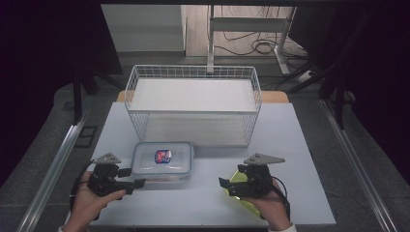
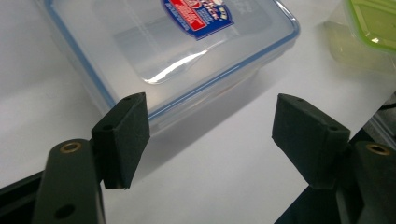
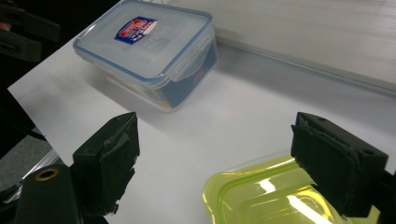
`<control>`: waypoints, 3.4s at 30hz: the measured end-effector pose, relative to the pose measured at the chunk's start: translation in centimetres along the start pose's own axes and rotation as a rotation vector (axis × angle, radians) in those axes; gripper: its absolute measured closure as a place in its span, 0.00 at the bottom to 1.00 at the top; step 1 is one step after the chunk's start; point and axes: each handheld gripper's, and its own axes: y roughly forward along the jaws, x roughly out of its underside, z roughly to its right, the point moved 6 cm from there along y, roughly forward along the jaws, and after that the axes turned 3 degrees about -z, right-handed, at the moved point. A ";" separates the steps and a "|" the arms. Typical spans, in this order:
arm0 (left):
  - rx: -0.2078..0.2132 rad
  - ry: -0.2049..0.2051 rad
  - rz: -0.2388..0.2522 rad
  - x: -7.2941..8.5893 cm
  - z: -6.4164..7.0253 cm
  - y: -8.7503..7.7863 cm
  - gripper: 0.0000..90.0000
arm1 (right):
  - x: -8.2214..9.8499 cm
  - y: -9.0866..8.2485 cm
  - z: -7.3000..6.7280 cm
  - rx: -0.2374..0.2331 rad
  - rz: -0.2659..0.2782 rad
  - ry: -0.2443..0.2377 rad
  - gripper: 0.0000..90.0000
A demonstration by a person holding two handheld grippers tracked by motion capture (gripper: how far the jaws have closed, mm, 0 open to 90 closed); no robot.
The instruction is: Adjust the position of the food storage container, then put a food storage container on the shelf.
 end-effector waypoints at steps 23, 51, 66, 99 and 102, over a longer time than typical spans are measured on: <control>-0.017 -0.053 0.052 -0.4 -1.6 -0.4 0.24 | -0.5 1.2 -1.6 -0.041 -0.027 0.032 0.19; 0.107 -0.284 0.016 -2.6 -7.3 3.9 0.11 | -3.9 7.9 -7.1 -0.121 -0.043 0.033 0.18; 0.240 -0.345 -0.026 -2.3 -7.7 6.3 0.12 | -4.5 11.1 -6.2 -0.140 -0.076 0.144 0.18; 0.249 -0.326 0.007 -2.3 -7.7 5.6 0.26 | -4.5 16.3 -2.9 -0.179 -0.199 0.355 0.18; 0.245 -0.309 0.006 -2.2 -7.7 5.5 0.26 | -4.5 16.1 -2.5 -0.199 -0.172 0.407 0.25</control>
